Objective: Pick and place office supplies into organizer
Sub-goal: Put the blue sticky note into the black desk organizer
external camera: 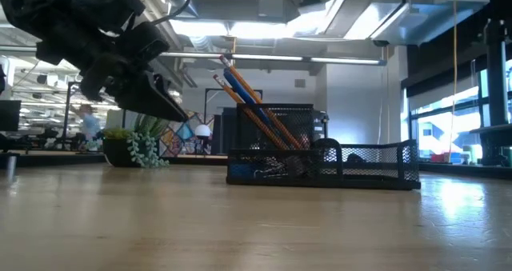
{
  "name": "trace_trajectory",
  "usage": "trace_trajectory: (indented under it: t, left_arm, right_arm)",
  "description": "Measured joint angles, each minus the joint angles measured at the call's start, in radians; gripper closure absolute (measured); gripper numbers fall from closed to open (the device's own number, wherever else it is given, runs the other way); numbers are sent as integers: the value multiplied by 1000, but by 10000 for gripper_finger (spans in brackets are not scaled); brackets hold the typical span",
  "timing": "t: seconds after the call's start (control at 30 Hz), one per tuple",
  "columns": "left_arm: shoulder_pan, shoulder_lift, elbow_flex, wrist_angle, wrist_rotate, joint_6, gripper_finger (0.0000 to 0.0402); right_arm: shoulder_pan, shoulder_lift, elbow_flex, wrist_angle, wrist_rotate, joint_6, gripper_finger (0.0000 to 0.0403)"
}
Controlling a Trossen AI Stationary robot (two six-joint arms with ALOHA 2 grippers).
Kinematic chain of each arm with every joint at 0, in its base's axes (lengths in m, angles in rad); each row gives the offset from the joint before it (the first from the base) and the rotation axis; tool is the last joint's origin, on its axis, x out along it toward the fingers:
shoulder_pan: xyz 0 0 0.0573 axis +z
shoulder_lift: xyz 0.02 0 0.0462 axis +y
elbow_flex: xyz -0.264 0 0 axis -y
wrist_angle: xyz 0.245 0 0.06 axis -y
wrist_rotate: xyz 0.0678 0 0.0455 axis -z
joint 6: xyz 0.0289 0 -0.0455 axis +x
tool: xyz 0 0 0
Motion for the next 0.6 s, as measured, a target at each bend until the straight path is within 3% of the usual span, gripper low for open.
trace_trajectory:
  t: [0.37,0.6]
  left_arm:
    - [0,0,19,-2,4,-10,288]
    - [0,0,19,-2,3,-11,288]
  right_arm:
    - [29,-5,-137,104,-53,-1,166]
    - [94,-140,-320,248,-57,164,181]
